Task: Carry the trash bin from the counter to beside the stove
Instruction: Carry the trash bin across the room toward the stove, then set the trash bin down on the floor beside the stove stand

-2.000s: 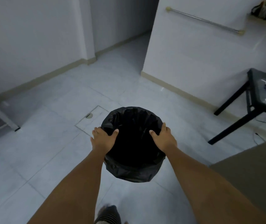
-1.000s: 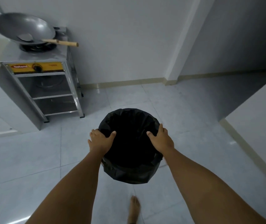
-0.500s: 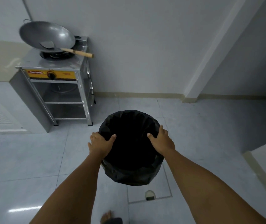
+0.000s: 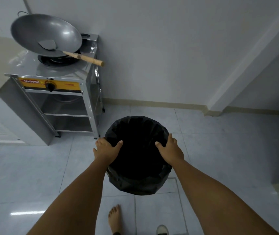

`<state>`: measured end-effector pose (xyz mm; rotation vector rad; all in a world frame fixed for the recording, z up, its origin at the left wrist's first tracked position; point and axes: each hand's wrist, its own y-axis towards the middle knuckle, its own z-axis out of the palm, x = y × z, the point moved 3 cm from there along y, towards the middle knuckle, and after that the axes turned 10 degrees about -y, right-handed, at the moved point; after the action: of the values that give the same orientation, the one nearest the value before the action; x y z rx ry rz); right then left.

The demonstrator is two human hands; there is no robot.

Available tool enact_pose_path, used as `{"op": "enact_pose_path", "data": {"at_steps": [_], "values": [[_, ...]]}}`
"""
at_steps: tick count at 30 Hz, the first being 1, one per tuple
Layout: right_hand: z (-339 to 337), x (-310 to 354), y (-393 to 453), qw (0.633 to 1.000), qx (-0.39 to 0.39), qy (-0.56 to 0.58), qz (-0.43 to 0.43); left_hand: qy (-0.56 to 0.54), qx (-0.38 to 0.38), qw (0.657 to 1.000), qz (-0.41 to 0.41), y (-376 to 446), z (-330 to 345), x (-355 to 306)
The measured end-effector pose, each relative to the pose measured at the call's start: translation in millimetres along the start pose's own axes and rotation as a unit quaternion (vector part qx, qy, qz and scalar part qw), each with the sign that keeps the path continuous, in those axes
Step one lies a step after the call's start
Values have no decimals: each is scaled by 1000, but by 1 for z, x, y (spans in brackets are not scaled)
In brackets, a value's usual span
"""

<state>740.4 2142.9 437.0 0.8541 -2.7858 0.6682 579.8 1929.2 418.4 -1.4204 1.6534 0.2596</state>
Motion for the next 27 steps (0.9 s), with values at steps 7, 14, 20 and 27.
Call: {"op": "enact_pose_path", "data": {"at_steps": [7, 14, 20, 27], "values": [[-3, 43, 103, 1000, 8, 12, 7, 15, 12, 1000, -14, 110, 4, -28], [2, 75, 207, 999, 36, 19, 7, 26, 18, 998, -46, 209, 22, -49], [24, 105, 312, 998, 55, 27, 3, 0, 24, 995, -101, 307, 43, -50], [86, 124, 423, 996, 80, 36, 5, -36, 48, 986, -153, 445, 96, 20]]}}
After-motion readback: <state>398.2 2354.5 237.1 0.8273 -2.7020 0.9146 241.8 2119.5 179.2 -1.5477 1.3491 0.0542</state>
